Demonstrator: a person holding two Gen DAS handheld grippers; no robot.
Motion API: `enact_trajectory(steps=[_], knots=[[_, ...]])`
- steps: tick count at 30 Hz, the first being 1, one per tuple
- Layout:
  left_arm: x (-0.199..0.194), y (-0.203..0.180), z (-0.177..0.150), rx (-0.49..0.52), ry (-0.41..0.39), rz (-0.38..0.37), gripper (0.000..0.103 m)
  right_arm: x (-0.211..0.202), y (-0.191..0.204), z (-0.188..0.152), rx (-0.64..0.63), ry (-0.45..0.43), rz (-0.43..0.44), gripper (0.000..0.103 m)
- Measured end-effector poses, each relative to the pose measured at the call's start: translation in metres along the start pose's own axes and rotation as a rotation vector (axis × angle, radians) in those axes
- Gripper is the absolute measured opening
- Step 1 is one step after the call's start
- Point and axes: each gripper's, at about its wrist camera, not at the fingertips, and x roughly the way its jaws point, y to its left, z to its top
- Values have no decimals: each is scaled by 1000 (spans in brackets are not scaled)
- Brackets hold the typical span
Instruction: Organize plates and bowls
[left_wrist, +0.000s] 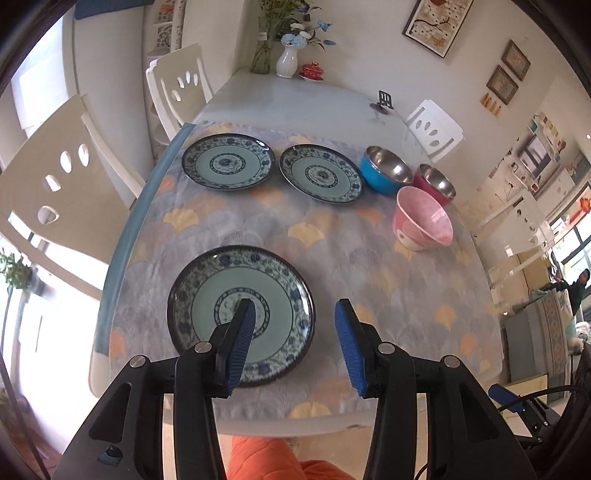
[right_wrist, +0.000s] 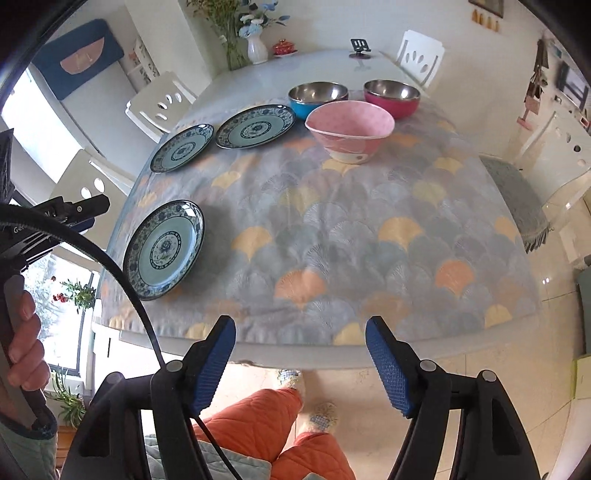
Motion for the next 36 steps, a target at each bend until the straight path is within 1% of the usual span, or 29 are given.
enact_trajectory(steps=[3,7,9,10,11,13,16,18,20,21,22,24,26,27,28,30,32,33,35,36], knots=[[-5,0,-1,5,-3,5,42,2,1,-1,7,8,11,71],[-6,10,9,9,-16,29,43,2,2,8,-5,-16,-3,71],[-2,17,21,7,-17,36,54,2,6,19,-20,-34,-17,71],[0,20,28,5,-16,46,68,3,8,28,-32,-46,-23,71],[3,25,37,-1,-26,57,71,4,11,35,-41,-54,-25,71],[4,32,54,0,-43,54,71,7,18,59,-67,-79,-30,71],[2,41,91,25,-77,56,71,11,36,106,-95,-121,-26,71],[-1,49,122,45,-124,68,71,12,51,143,-103,-166,1,75],[4,57,146,55,-154,71,71,15,64,175,-97,-194,38,83],[8,62,157,55,-166,69,71,19,73,194,-86,-208,68,84],[14,68,168,54,-174,65,71,23,78,205,-79,-212,84,86],[35,80,188,59,-149,57,71,42,93,232,-54,-192,124,86],[67,92,202,88,-77,24,71,60,106,249,-32,-158,154,86],[79,99,206,87,-57,21,71,75,113,257,-17,-132,165,86],[92,107,209,79,-34,23,70,87,120,263,-8,-109,172,86],[114,125,217,68,4,2,68,118,137,273,2,-48,173,84],[130,141,223,70,20,1,68,140,147,277,3,-3,165,74],[137,147,225,75,26,3,67,156,155,280,3,27,167,73],[153,160,229,76,50,-7,59,174,159,283,10,58,177,71],[162,166,230,70,66,-18,56,183,162,285,14,71,183,71]])
